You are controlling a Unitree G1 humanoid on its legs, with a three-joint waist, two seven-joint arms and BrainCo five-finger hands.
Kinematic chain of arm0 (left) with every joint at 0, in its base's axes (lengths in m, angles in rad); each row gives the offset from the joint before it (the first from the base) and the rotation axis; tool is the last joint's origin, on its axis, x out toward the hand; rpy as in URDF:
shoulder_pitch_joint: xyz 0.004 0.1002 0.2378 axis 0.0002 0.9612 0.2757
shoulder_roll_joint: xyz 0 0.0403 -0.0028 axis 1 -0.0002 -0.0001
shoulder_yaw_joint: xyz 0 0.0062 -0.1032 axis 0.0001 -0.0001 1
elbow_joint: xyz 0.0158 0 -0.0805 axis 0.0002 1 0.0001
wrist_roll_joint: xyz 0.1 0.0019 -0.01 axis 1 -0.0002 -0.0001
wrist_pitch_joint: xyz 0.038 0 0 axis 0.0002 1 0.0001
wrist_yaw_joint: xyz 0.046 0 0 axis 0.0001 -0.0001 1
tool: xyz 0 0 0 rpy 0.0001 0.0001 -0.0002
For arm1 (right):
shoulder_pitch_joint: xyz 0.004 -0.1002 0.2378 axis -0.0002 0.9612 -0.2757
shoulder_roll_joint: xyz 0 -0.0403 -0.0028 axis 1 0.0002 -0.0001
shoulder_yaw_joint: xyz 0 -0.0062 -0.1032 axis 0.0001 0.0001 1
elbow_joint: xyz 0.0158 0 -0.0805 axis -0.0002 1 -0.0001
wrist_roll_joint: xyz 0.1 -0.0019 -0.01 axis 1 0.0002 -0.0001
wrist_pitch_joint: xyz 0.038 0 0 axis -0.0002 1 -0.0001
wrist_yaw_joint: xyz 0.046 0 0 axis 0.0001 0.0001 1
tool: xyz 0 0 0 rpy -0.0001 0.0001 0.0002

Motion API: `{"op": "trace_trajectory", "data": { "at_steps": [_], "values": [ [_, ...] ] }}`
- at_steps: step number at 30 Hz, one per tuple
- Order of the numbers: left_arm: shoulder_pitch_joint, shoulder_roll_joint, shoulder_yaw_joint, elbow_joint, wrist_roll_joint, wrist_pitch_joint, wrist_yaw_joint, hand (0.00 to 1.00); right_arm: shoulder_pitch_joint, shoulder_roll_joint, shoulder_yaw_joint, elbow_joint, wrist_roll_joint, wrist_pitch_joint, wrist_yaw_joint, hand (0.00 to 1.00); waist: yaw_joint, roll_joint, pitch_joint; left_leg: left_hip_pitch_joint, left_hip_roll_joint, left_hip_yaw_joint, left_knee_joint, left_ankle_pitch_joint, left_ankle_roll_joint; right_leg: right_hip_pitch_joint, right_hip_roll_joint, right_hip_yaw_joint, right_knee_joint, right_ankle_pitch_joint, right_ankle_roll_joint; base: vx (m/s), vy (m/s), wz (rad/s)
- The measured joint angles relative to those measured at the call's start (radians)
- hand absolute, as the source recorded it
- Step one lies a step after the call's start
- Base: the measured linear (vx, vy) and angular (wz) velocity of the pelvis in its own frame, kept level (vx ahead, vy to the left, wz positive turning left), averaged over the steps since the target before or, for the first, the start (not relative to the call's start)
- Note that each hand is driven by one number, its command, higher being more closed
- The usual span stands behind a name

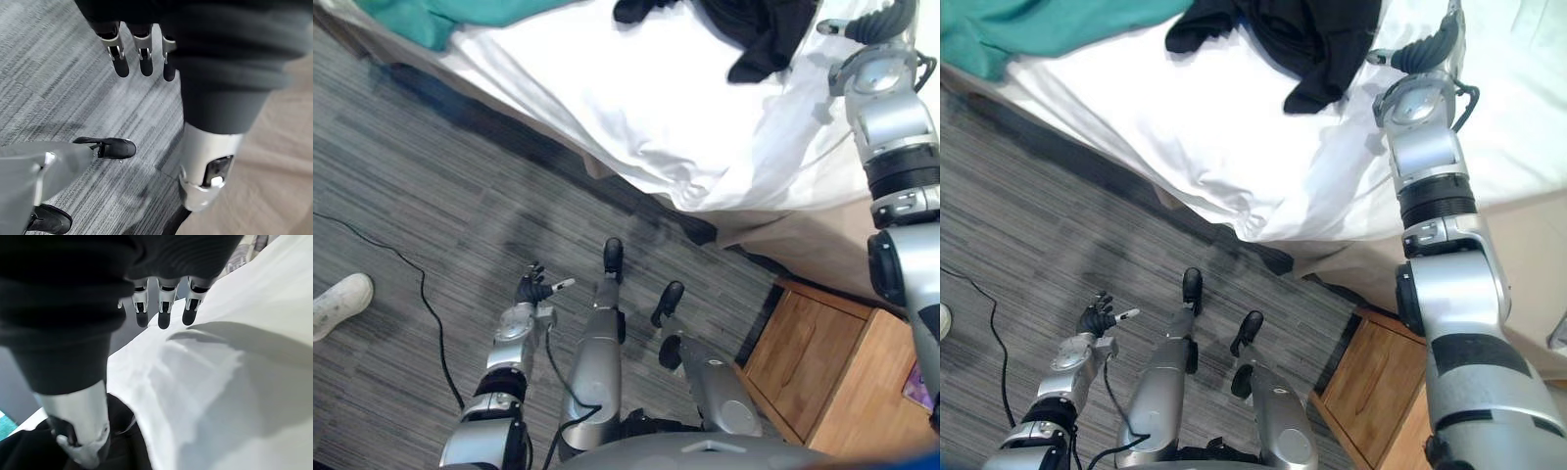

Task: Tidy the bed and pick cloth on bed and put in laundry

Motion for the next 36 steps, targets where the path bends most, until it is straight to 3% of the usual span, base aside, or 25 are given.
{"op": "trace_trajectory", "data": {
  "at_steps": [10,11,17,21,25,27,30,36],
  "values": [
    [-0.108,0.003,-0.059,0.045,-0.055,0.062,0.001,0.00,-0.034,-0.031,0.078,0.003,-0.198,0.100,0.164,0.00,-0.017,0.004,0.003,-0.067,0.015,0.020,0.001,0.012,-0.005,-0.100,0.002,0.020,0.048,-0.006,-0.013,-0.02,-0.005,-0.10],
    [-0.131,0.004,-0.067,0.059,-0.055,0.063,-0.002,0.00,-0.053,-0.031,0.085,0.007,-0.207,0.114,0.181,1.00,-0.016,0.006,0.004,-0.088,0.018,0.019,0.001,0.017,-0.008,-0.126,0.002,0.020,0.059,-0.008,-0.016,-0.03,-0.011,-0.04],
    [-0.198,-0.001,-0.075,0.084,-0.080,0.064,-0.022,0.00,-0.104,-0.055,0.110,0.012,-0.243,0.191,0.229,1.00,-0.014,0.011,0.020,-0.145,0.022,0.017,0.001,0.029,-0.009,-0.201,0.000,0.015,0.108,-0.026,-0.026,0.00,0.000,0.00],
    [-0.209,-0.012,-0.075,0.087,-0.094,0.062,-0.021,0.00,-0.095,-0.064,0.110,-0.004,-0.182,0.193,0.184,1.00,-0.015,0.011,0.020,-0.145,0.023,0.020,0.001,0.030,-0.010,-0.227,-0.009,0.015,0.167,-0.063,-0.030,0.00,-0.009,0.01],
    [-0.209,-0.038,-0.075,0.083,-0.096,0.062,0.001,0.00,-0.035,-0.064,0.071,-0.020,-0.038,0.111,0.073,1.00,-0.019,0.011,0.020,-0.128,0.027,0.027,0.001,0.028,-0.015,-0.223,-0.009,0.021,0.187,-0.079,-0.039,0.02,-0.042,-0.02],
    [-0.209,-0.042,-0.074,0.078,-0.101,0.075,0.019,0.00,0.016,-0.059,0.029,-0.041,0.054,0.036,0.027,1.00,-0.023,0.011,0.019,-0.113,0.030,0.038,0.001,0.033,-0.010,-0.210,-0.006,0.030,0.183,-0.078,-0.040,0.04,-0.029,-0.09],
    [-0.188,-0.043,-0.073,0.058,-0.101,0.103,0.024,0.00,0.120,-0.038,-0.041,-0.072,0.162,-0.043,0.005,1.00,-0.027,0.011,0.019,-0.045,0.030,0.052,0.001,0.026,-0.016,-0.136,-0.003,0.041,0.156,-0.075,-0.036,0.06,-0.024,-0.07],
    [-0.150,-0.039,-0.072,0.016,-0.051,0.165,0.028,0.00,0.328,-0.006,-0.210,-0.230,0.285,-0.107,-0.024,1.00,-0.047,0.008,0.018,0.053,0.031,0.084,0.001,0.000,-0.016,-0.038,0.001,0.072,0.122,-0.063,-0.022,0.02,0.000,-0.13]
  ]
}}
